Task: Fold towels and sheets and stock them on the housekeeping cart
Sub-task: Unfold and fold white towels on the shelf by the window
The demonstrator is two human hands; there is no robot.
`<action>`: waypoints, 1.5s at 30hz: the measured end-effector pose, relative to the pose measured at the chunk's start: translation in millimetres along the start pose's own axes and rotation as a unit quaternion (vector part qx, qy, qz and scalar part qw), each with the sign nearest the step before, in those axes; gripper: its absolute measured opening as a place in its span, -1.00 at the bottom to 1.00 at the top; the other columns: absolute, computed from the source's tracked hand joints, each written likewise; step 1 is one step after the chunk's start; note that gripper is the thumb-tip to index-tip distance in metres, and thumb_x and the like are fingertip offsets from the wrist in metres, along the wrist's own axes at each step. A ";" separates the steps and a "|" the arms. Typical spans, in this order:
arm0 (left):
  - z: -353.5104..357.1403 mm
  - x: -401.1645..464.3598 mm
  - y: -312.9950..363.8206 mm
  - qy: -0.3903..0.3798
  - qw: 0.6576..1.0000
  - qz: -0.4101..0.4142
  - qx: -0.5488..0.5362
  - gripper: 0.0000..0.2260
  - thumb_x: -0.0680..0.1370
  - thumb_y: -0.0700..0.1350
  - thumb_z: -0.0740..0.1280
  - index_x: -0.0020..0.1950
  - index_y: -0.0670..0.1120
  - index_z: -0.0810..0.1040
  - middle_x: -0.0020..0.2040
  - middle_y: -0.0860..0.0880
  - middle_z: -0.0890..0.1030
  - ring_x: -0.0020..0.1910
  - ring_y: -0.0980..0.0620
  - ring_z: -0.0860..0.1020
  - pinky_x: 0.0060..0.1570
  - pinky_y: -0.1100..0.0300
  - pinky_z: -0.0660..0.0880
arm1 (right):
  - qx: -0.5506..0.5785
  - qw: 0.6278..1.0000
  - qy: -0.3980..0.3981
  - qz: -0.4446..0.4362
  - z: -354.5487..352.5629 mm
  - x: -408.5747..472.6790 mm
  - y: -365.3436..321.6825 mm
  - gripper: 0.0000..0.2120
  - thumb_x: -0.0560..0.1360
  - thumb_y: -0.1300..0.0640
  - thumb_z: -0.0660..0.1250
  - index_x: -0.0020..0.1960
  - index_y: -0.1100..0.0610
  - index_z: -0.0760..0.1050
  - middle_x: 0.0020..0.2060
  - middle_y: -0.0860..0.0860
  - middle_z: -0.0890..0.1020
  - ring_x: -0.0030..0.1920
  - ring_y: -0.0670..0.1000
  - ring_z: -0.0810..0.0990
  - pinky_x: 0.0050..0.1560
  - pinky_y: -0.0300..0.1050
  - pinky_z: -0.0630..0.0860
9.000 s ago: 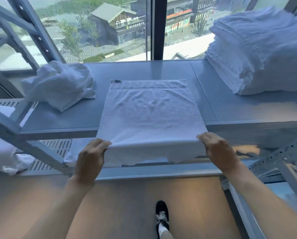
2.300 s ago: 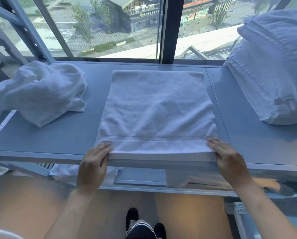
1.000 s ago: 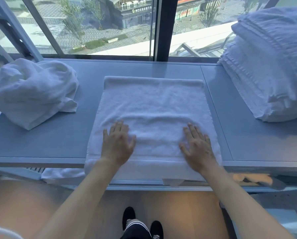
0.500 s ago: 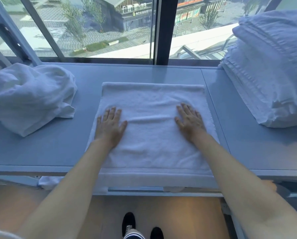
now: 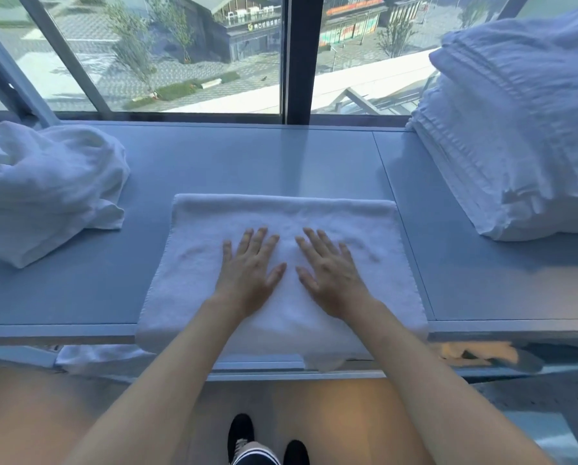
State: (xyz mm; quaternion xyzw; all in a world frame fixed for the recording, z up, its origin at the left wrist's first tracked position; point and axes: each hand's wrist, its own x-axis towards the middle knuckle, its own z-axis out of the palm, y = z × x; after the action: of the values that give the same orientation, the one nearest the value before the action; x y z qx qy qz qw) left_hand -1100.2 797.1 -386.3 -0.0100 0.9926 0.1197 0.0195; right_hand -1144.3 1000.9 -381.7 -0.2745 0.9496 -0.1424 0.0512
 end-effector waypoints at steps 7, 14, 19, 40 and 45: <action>6.0 1.6 -11.9 0.014 1.000 0.005 0.002 -0.41 0.67 0.24 0.03 0.68 0.12 0.04 0.70 0.08 -0.04 0.67 0.05 -0.13 0.60 -0.18 -0.14 | -0.027 0.991 0.001 0.133 -36.6 59.7 95.8 -0.40 0.70 -0.14 0.06 0.68 0.01 0.02 0.67 -0.01 0.01 0.66 0.01 -0.04 0.62 0.09 -0.08; 3.6 14.3 -19.0 0.019 1.000 -0.013 -0.010 -0.41 0.66 0.25 0.07 0.67 0.12 0.09 0.69 0.06 0.03 0.67 0.02 -0.04 0.61 -0.16 -0.12 | -0.020 0.991 0.022 0.128 -33.6 50.1 111.5 -0.41 0.71 -0.11 0.04 0.68 0.04 0.06 0.67 0.02 0.05 0.66 0.02 -0.02 0.63 0.06 -0.12; -21.7 58.6 -82.4 0.022 0.996 -0.088 0.000 -0.43 0.69 0.21 0.07 0.68 0.10 0.08 0.70 0.02 0.05 0.67 -0.03 0.01 0.60 -0.14 -0.04 | -0.021 0.993 0.033 0.115 -27.3 48.0 116.9 -0.42 0.71 -0.10 0.06 0.67 0.04 0.08 0.67 0.02 0.08 0.66 0.03 0.00 0.63 0.07 -0.10; -5.9 -48.5 -63.7 -0.024 0.999 0.028 0.030 -0.43 0.66 0.30 -0.12 0.67 0.25 -0.12 0.67 0.18 -0.21 0.64 0.11 -0.27 0.61 -0.16 -0.17 | -0.014 0.999 -0.037 -0.033 -19.1 -45.9 69.7 -0.45 0.71 -0.15 0.00 0.67 -0.15 -0.02 0.64 -0.24 -0.08 0.64 -0.15 -0.18 0.62 -0.02 -0.20; 5.7 -93.6 -48.7 -0.025 0.999 0.033 0.034 -0.42 0.66 0.35 -0.20 0.66 0.27 -0.20 0.67 0.19 -0.26 0.64 0.09 -0.29 0.60 -0.14 -0.22 | -0.026 0.997 -0.057 -0.040 -15.5 -95.0 64.5 -0.46 0.73 -0.17 -0.09 0.67 -0.19 -0.13 0.64 -0.26 -0.19 0.62 -0.17 -0.27 0.62 0.00 -0.21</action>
State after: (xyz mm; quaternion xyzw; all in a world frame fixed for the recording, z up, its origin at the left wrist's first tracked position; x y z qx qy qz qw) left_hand -1005.3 752.6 -399.6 0.0268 0.9951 0.0862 0.0408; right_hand -1099.5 1107.8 -384.3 -0.3211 0.9368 -0.1043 0.0920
